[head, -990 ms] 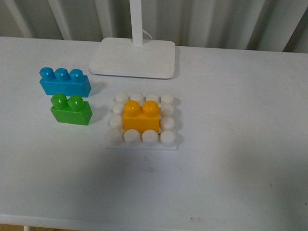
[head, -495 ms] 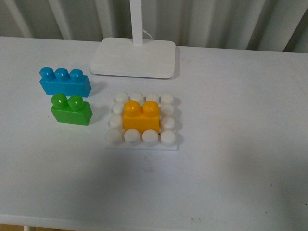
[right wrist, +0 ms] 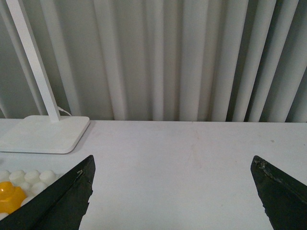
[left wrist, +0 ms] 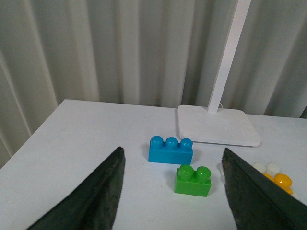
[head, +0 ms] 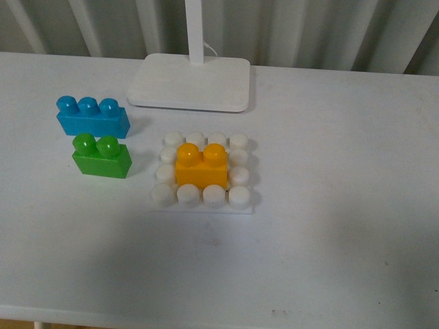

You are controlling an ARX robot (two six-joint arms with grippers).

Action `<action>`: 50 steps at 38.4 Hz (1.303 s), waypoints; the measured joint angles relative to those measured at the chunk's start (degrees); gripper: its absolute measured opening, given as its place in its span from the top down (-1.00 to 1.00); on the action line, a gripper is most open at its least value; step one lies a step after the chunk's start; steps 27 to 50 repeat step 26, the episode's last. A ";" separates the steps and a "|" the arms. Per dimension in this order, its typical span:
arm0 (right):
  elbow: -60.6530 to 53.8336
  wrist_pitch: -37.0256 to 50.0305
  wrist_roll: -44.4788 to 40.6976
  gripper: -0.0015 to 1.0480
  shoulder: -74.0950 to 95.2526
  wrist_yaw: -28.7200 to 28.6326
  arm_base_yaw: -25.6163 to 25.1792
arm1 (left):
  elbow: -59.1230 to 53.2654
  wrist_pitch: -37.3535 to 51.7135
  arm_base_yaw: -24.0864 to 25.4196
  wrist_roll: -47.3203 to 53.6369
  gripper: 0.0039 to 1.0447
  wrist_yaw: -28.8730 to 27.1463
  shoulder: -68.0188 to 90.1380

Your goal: Insert yellow block into base center

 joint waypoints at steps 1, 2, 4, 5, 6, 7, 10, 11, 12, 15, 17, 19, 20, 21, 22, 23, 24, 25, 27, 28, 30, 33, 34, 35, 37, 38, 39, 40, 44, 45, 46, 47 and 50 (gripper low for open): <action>0.00 0.00 0.00 -0.82 0.00 0.00 0.00 | 0.00 0.00 0.00 0.00 -0.31 0.00 0.00; 0.00 0.00 0.00 -0.82 0.00 0.00 0.00 | 0.00 0.00 0.00 0.00 -0.41 0.00 0.00; 0.00 0.00 0.00 -0.82 0.00 0.00 0.00 | 0.00 0.00 0.00 0.00 -0.65 0.00 0.00; 0.00 0.00 0.00 -0.82 0.00 0.00 0.00 | 0.00 0.00 0.00 0.00 -0.75 -0.02 0.00; 0.00 0.00 0.00 -0.82 0.00 0.00 0.00 | 0.00 0.00 0.00 0.00 -0.89 -0.02 0.00; 0.00 0.00 0.00 -0.82 0.00 0.00 0.00 | 0.00 0.00 0.00 0.13 -0.92 -0.02 0.00; 0.00 0.00 0.00 -0.82 0.00 0.00 0.00 | 0.00 0.00 0.00 0.13 -0.88 -0.02 0.00; 0.00 0.00 0.00 -0.82 0.00 0.00 0.00 | 0.00 0.00 0.00 0.13 -0.88 0.00 0.00; 0.00 0.00 0.00 -0.82 0.00 0.00 0.00 | 0.00 0.00 0.00 0.13 -0.89 0.00 0.00; 0.00 0.00 0.00 -0.82 0.00 0.00 0.00 | 0.00 0.00 0.00 0.13 -0.88 -0.02 0.00; 0.00 0.00 0.00 -0.82 0.00 0.00 0.00 | 0.00 0.00 0.00 0.13 -0.88 -0.02 0.00; 0.00 0.00 0.00 -0.82 0.00 0.00 0.00 | 0.00 0.00 0.00 0.13 -0.88 -0.02 0.00; 0.00 0.00 0.00 -0.82 0.00 0.00 0.00 | 0.00 0.02 0.00 0.13 -0.88 0.00 0.00; 0.00 0.00 0.00 -0.82 0.00 0.00 0.00 | 0.00 0.00 0.00 0.13 -0.88 -0.02 0.00; 0.00 0.00 0.00 -0.82 0.00 0.00 0.00 | 0.00 0.00 0.00 0.13 -0.88 -0.02 0.00; 0.00 0.00 0.00 -0.82 0.00 0.00 0.00 | 0.00 0.00 0.00 0.13 -0.88 -0.02 0.00; 0.00 0.00 0.00 -0.82 0.00 0.00 0.00 | 0.00 0.00 0.00 0.13 -0.88 0.00 0.00; 0.00 0.00 0.00 -0.82 0.00 0.00 0.00 | 0.00 0.00 0.00 0.13 -0.88 -0.02 0.00; 0.00 0.00 0.00 -0.82 0.00 0.00 0.00 | 0.00 0.00 0.00 0.13 -0.88 0.00 0.00; 0.00 0.00 0.00 -0.82 0.00 0.00 0.00 | 0.00 0.00 0.00 0.13 -0.88 0.00 0.00; 0.00 0.00 0.00 -0.82 0.00 0.00 0.00 | 0.00 0.00 0.00 0.13 -0.88 0.00 0.00; 0.00 0.00 0.00 -0.82 0.00 0.00 0.00 | 0.00 0.00 0.00 0.13 -0.88 0.00 0.00; 0.00 0.00 0.00 -0.82 0.00 0.00 0.00 | 0.00 0.00 0.00 0.13 -0.88 0.00 0.00; 0.00 0.00 0.00 -0.82 0.00 0.00 0.00 | 0.00 0.00 0.00 0.13 -0.88 0.00 0.00; 0.00 0.00 0.00 -0.82 0.00 0.00 0.00 | 0.00 0.00 0.00 0.13 -0.88 0.00 0.00; 0.00 0.00 0.00 -0.82 0.00 0.00 0.00 | 0.00 0.00 0.00 0.13 -0.88 0.00 0.00; 0.00 0.00 0.00 -0.82 0.00 0.00 0.00 | 0.00 0.00 0.00 0.13 -0.88 0.00 0.00; 0.00 0.00 0.00 -0.82 0.00 0.00 0.00 | 0.00 0.00 0.00 0.13 -0.88 0.00 0.00; 0.00 0.00 0.00 -0.82 0.00 0.00 0.00 | 0.00 0.00 0.00 0.13 -0.88 0.00 0.00; 0.00 0.00 0.00 -0.82 0.00 0.00 0.00 | 0.00 0.00 0.00 0.13 -0.88 0.00 0.00; 0.00 0.00 0.00 -0.82 0.00 0.00 0.00 | 0.00 0.00 0.00 0.13 -0.88 0.00 0.00; 0.00 0.00 0.00 -0.82 0.00 0.00 0.00 | 0.00 0.00 0.00 0.13 -0.88 0.00 0.00; 0.00 0.00 0.00 -0.82 0.00 0.00 0.00 | 0.00 0.00 0.00 0.13 -0.88 0.00 0.00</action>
